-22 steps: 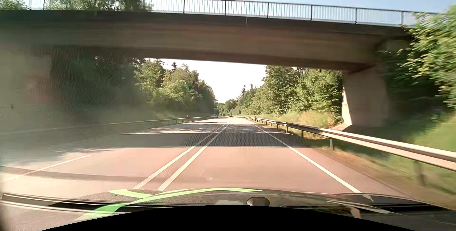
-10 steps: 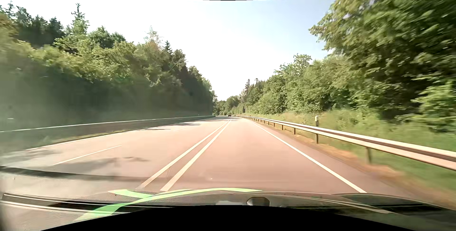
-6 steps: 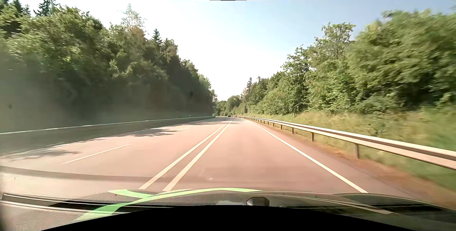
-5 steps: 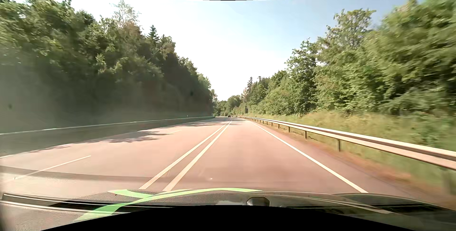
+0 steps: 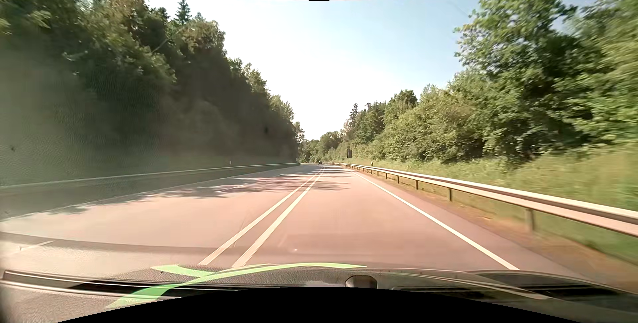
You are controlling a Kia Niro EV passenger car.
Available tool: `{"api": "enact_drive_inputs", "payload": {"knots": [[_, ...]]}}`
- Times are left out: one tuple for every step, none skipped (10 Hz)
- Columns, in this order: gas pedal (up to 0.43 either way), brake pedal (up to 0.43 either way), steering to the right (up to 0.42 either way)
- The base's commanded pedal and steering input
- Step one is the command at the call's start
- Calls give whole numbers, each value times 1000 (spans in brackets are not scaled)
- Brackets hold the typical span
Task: Follow the waypoints while adhering to traffic rules and regulations
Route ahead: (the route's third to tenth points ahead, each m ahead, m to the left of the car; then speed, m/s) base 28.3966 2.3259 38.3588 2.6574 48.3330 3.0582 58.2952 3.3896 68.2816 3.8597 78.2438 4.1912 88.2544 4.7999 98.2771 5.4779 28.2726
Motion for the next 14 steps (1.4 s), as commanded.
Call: {"api": "enact_drive_inputs", "payload": {"knots": [[157,0,-6],[157,0,-6],[197,0,-6],[209,0,-6],[197,0,-6],[169,0,-6],[150,0,-3],[150,0,-1],[157,0,0],[157,0,-1],[157,0,-1],[169,0,-1],[189,0,-2],[189,0,-3]]}}
